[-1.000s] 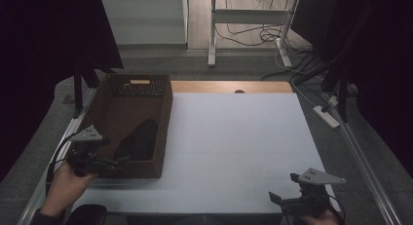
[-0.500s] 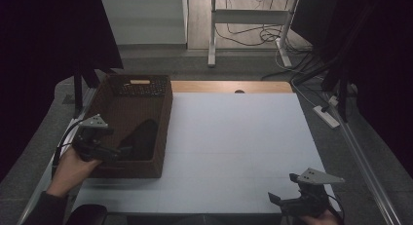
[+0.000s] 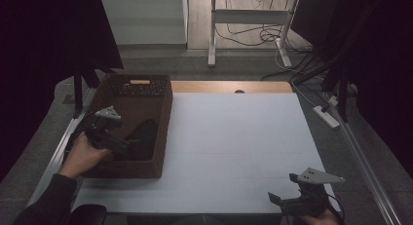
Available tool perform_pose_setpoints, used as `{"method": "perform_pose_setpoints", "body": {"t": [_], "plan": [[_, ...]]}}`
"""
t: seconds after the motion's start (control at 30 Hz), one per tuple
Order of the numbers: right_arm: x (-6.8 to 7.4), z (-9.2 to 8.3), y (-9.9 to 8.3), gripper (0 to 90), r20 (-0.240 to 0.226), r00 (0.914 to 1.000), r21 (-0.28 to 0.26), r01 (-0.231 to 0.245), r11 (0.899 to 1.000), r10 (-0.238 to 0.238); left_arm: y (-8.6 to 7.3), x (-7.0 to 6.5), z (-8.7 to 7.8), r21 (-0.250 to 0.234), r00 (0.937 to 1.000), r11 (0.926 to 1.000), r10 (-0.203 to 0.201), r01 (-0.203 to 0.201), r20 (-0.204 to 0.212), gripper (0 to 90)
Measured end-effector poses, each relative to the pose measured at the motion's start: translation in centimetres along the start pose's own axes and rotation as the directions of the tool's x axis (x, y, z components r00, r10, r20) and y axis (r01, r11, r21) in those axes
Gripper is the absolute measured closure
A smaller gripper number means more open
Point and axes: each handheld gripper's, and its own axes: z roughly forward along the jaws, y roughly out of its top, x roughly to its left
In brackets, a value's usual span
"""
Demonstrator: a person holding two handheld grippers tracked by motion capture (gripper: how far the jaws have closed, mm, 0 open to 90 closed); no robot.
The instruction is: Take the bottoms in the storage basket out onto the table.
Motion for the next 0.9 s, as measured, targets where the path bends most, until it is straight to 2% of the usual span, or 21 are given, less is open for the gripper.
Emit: {"method": "perform_pose_setpoints", "body": {"t": [0.27, 0.4, 0.57, 0.63, 0.73, 0.8, 0.9], "plan": [[0.0, 0.0, 0.0, 0.7, -0.002, 1.0000, 0.003, 0.000, 1.000, 0.000, 0.2, 1.5, 2.3, 0.051, 0.9990, 0.9983, 0.024, -0.026, 0.039, 0.0], [0.0, 0.1, 0.0, 0.8, -0.002, 1.0000, 0.005, -0.001, 1.000, 0.001, 0.4, 1.7, 3.8, 0.096, 0.9971, 0.9944, 0.039, -0.045, 0.065, 0.0], [0.0, 0.1, 0.0, 0.8, -0.004, 1.0000, 0.005, -0.001, 1.000, 0.001, 0.7, 2.1, 5.6, 0.146, 0.9930, 0.9861, 0.065, -0.079, 0.099, 0.0], [0.0, 0.1, 0.0, 0.8, -0.004, 1.0000, 0.005, 0.000, 1.000, 0.000, 0.7, 2.2, 6.4, 0.172, 0.9904, 0.9804, 0.078, -0.097, 0.114, 0.0], [0.0, 0.1, 0.0, 0.8, -0.005, 1.0000, 0.005, -0.001, 1.000, 0.001, 0.7, 2.5, 7.6, 0.218, 0.9874, 0.9703, 0.077, -0.106, 0.138, 0.0], [0.0, 0.1, 0.0, 0.8, -0.006, 1.0000, 0.004, -0.001, 1.000, 0.001, 0.7, 2.7, 8.3, 0.233, 0.9859, 0.9668, 0.071, -0.106, 0.151, 0.0], [0.0, 0.1, 0.0, 0.8, -0.007, 1.0000, 0.005, -0.001, 1.000, 0.001, 0.7, 3.1, 9.2, 0.259, 0.9869, 0.9602, 0.067, -0.104, 0.146, 0.0]]}}
